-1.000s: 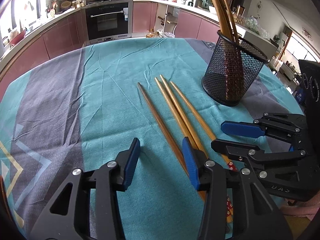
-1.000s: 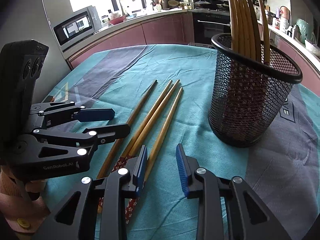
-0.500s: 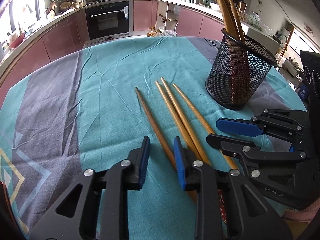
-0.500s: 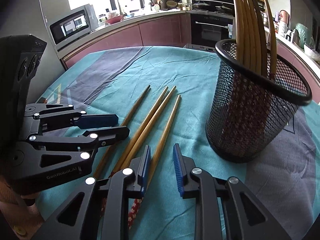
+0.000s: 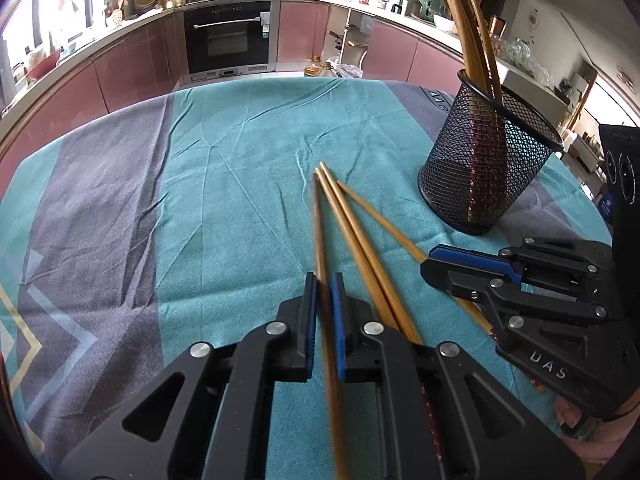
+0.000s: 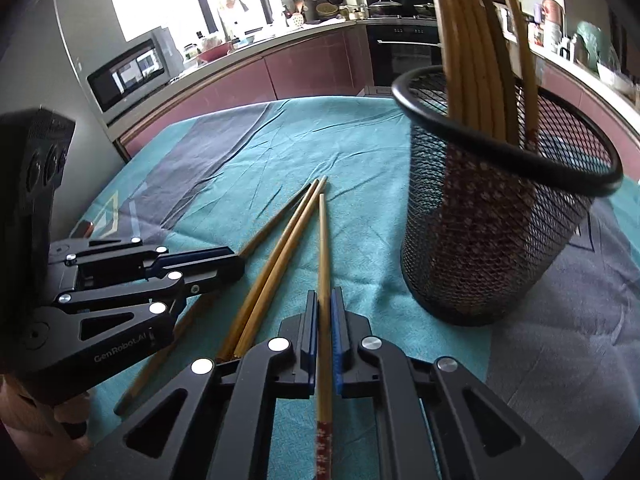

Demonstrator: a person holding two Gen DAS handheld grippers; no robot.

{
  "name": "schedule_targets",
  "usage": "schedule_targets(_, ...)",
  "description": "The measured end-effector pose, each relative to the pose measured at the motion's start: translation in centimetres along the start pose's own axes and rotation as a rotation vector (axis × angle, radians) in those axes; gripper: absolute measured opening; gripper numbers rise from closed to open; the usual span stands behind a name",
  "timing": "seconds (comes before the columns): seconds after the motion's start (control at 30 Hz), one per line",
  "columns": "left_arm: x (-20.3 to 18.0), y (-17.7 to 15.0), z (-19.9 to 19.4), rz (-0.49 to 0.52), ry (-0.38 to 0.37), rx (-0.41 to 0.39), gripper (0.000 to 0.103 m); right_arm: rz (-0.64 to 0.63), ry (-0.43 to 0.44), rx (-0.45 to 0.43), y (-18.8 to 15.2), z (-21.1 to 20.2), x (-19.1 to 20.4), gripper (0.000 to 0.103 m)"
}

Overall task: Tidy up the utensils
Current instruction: 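Close the right tool on one chopstick while the left tool grasps another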

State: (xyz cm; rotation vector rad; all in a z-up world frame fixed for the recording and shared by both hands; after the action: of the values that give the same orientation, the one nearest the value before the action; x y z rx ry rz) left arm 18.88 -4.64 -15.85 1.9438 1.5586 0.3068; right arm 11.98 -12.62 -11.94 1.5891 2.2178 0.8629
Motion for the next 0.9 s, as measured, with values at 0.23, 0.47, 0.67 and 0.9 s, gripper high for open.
schedule_targets(0.23, 0.1, -0.2, -0.6, -0.019, -0.010, -0.016, 0.007, 0.031, 0.009, -0.015, -0.1, -0.8, -0.6, 0.006)
schedule_targets(0.47, -0.3, -0.2, -2.2, -0.013, -0.033, -0.044, 0.007, 0.030, 0.042, -0.043, -0.1, -2.2, -0.5, 0.006)
schedule_targets(0.67, -0.9, 0.1, -4.4, 0.002, -0.073, -0.083, 0.007, 0.021, 0.077, -0.088, 0.2, -4.4, -0.5, 0.006)
schedule_targets(0.9, -2.1, 0.8, -7.4, 0.028, -0.148, -0.132, 0.007, 0.029, 0.107, -0.144, 0.8, -6.8, -0.8, 0.006)
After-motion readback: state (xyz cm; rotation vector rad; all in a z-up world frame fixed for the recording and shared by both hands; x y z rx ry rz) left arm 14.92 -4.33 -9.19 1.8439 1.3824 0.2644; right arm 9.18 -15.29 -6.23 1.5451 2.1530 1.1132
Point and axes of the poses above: each gripper's, at about its wrist camera, not at the fingertips, and z roughly the way its jaws point, x to its left, y to its top, the point moved 4 cm from there along z, roughly the way its jaws point, and after that the axes turned 6 degrees about -y, right-handed, at the moved point
